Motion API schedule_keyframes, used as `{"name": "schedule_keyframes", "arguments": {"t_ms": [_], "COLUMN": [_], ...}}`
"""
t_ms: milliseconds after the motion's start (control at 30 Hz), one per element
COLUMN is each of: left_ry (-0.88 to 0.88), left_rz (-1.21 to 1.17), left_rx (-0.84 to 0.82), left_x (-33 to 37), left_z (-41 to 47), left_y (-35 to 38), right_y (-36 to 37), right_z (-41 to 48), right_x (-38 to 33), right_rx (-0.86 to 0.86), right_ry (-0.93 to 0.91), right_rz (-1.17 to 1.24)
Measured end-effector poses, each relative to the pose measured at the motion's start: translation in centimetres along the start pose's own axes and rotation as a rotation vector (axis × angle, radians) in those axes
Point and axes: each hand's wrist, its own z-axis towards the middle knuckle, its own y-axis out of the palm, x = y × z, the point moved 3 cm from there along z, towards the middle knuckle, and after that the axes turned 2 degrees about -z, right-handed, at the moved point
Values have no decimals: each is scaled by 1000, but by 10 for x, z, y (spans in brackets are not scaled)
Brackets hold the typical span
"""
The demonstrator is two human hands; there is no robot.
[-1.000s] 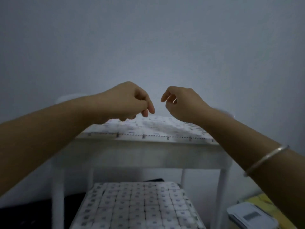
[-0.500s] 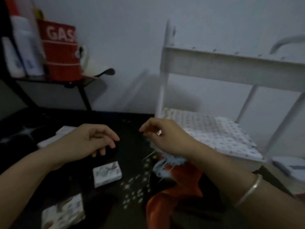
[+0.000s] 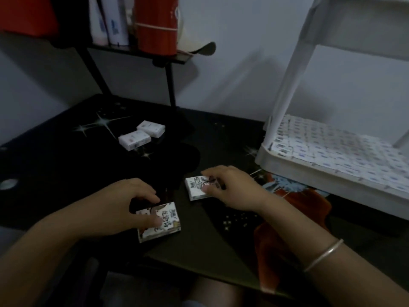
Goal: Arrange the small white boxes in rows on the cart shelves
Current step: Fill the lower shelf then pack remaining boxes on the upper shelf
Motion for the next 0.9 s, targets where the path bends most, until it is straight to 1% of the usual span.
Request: {"name": "schedule_keyframes", "arguments": {"t_ms": [67, 200, 300, 400, 500, 600, 733, 900], "left_ry": [28, 32, 41, 61, 122, 234, 429, 627], "left_rz": [38, -2, -113, -228, -276, -286, -219, -362], "left_rx": [-29, -22, 15, 25, 38, 49, 68, 117], "left_x": [2, 5, 14, 33, 61, 103, 184, 303], "left_z": [0, 3, 12, 28, 46, 63, 88, 113], "left_y": [0, 0, 2, 5, 3, -6, -32, -67], "right_y": [-4, -8, -11, -19, -35, -63, -115, -200], "right_z": [-1, -8, -15, -30, -51, -75, -114, -168], "right_x": [2, 9, 19, 31, 44, 58, 80, 105], "right_rx": [-1, 43, 22, -7, 31, 120, 249, 504], "right_ry": [4, 39, 86, 141, 167, 181, 237, 306], "right_rz": [90, 207, 329, 396, 489, 625, 596, 647]}}
